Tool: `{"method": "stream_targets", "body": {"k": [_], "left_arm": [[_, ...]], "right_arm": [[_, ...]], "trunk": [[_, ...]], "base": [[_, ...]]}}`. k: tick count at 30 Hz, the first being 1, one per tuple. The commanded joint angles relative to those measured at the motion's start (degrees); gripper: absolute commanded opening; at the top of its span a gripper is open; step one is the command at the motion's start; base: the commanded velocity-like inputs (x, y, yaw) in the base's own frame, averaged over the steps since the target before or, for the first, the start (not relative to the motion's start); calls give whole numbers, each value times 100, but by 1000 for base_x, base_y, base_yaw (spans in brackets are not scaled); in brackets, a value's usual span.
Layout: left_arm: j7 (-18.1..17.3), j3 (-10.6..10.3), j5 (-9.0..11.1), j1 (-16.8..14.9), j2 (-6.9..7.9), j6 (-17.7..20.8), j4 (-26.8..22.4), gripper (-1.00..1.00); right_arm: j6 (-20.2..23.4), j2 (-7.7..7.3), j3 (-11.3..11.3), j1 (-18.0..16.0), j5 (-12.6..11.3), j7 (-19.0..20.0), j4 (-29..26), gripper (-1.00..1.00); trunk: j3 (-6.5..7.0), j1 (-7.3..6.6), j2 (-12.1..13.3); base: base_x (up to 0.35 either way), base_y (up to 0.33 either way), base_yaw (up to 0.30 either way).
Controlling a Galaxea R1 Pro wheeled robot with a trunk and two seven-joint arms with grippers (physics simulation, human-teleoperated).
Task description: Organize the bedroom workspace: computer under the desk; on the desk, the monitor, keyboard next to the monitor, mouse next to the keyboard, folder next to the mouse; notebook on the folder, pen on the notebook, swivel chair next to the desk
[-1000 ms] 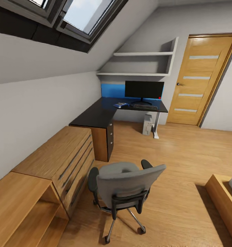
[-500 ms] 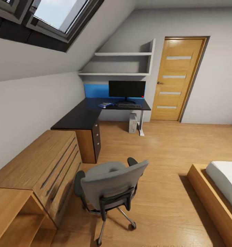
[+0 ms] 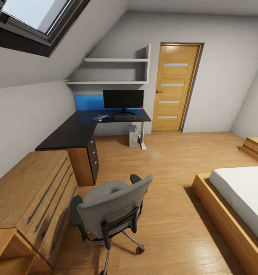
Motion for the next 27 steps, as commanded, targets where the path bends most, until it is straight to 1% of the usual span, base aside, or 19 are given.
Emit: {"method": "stream_targets", "body": {"k": [1, 4, 8, 14, 19, 23, 27], "left_arm": [[44, -49, 23, -4, 3, -13, -1, 100], [45, -49, 25, -4, 3, -13, -1, 100], [46, -49, 25, -4, 3, -13, -1, 100], [52, -30, 30, -4, 5, -21, -1, 100], [64, -20, 39, -4, -4, -67, -58, 100], [89, 0, 56, -4, -36, -107, -278, 100], [108, 57, 95, -4, -36, -109, -307, 100]], "right_arm": [[-4, 6, 49, -6, 7, -56, 12, 100], [4, 13, 54, -7, 7, -55, 12, 100], [8, 18, 56, -6, 7, -55, 12, 100], [6, 19, 57, -7, 7, -55, 12, 100], [3, 13, 51, -6, 7, -55, 12, 100], [1, 7, 41, -6, 8, -52, 12, 100], [6, -3, 40, -6, 14, -48, 12, 100]], "trunk": [[-7, 1, -5], [-7, 1, -5], [-7, 1, -5], [-7, 1, -5], [-7, 1, -5], [-7, 1, -5], [-79, 89, -166]], "base": [[0, 280, -290], [0, 271, -281], [0, 85, -104], [0, 134, -15], [0, 40, -2], [0, 7, 0], [0, 1, 0]]}}
